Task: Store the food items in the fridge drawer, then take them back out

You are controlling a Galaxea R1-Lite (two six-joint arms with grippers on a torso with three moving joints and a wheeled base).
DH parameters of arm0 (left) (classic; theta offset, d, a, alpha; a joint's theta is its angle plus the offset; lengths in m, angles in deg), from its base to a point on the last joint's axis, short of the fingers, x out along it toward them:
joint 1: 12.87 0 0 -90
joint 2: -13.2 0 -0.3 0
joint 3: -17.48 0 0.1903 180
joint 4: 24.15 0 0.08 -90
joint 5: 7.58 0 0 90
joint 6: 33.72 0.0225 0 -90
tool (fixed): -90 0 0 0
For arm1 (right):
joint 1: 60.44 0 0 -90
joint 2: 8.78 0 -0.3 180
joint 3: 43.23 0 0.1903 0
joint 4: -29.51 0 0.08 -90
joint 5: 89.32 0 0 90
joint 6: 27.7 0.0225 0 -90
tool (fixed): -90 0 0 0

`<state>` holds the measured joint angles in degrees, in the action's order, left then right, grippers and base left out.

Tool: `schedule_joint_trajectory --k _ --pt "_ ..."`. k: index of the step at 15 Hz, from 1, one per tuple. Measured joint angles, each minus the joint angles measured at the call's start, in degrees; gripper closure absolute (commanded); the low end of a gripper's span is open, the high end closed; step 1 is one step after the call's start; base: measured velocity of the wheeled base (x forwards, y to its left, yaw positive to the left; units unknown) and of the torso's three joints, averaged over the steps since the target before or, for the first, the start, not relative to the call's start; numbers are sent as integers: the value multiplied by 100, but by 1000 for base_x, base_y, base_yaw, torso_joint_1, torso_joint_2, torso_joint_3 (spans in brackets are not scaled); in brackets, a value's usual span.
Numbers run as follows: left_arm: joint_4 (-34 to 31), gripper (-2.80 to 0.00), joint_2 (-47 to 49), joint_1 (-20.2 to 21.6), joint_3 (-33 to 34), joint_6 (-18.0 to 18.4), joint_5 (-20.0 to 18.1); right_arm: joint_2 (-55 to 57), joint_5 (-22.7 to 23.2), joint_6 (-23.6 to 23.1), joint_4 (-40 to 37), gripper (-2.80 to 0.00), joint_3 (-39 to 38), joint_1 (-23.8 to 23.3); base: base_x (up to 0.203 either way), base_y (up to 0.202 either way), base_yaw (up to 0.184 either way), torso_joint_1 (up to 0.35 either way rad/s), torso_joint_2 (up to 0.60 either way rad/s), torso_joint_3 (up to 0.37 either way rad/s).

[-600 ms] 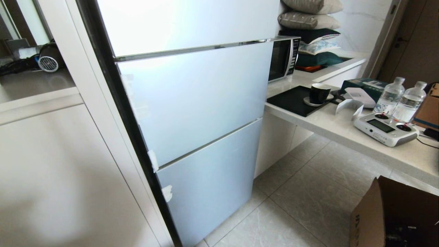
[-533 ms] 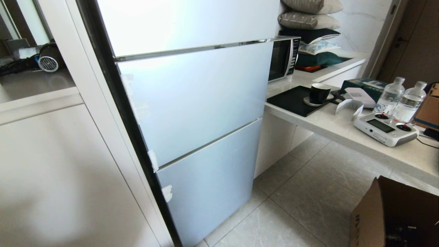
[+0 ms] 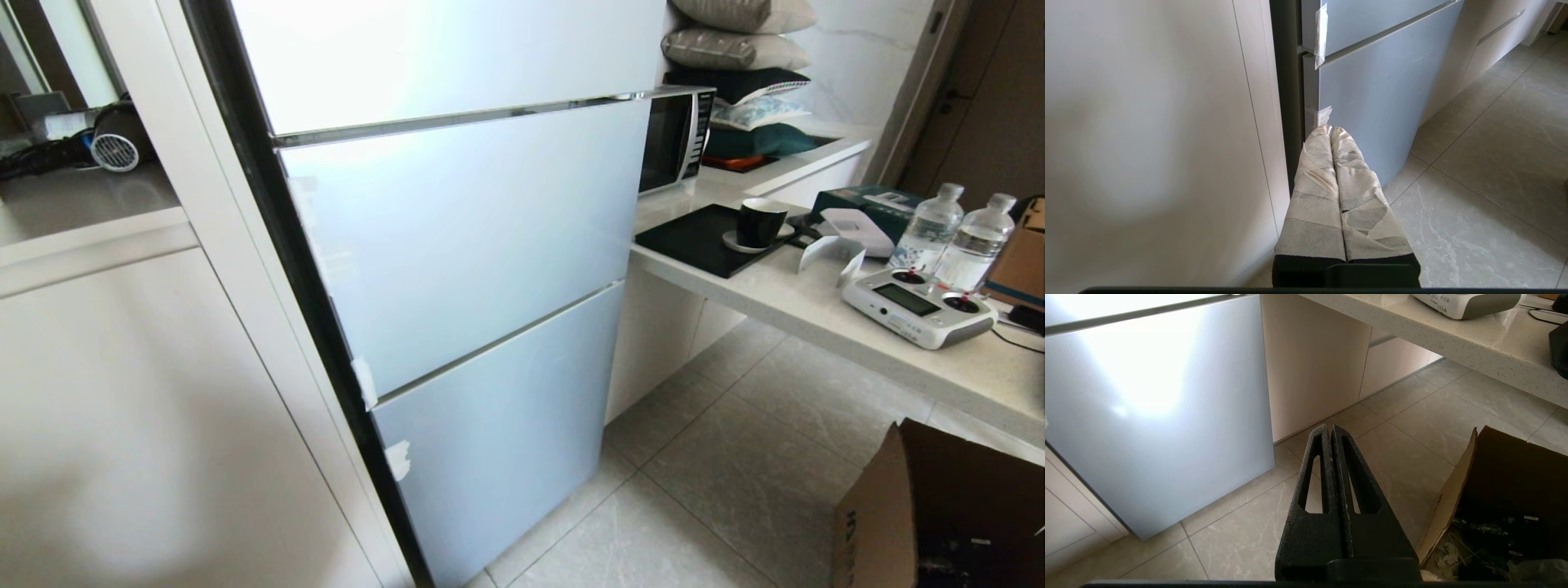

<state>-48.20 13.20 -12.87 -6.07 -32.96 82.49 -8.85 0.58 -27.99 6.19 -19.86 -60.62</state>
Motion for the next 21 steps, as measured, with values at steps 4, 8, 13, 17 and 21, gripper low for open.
schedule_joint_trajectory --k 4,8,13,17,21 --pt "0 0 0 0 0 0 0 0 0 0 2 0 0 0 0 0 0 0 0 0" --pt "0 0 0 0 0 7 0 0 0 2 2 0 0 0 0 0 0 0 0 0" --pt "355 0 15 0 -280 71 -18 0 -1 0 2 0 0 0 0 0 0 0 0 0" --pt "442 0 905 -30 -1666 -5 -238 0 0 -1 2 0 0 0 0 0 0 0 0 0" --pt "562 0 2873 -126 -2679 -697 -457 0 0 0 2 0 0 0 0 0 0 0 0 0"
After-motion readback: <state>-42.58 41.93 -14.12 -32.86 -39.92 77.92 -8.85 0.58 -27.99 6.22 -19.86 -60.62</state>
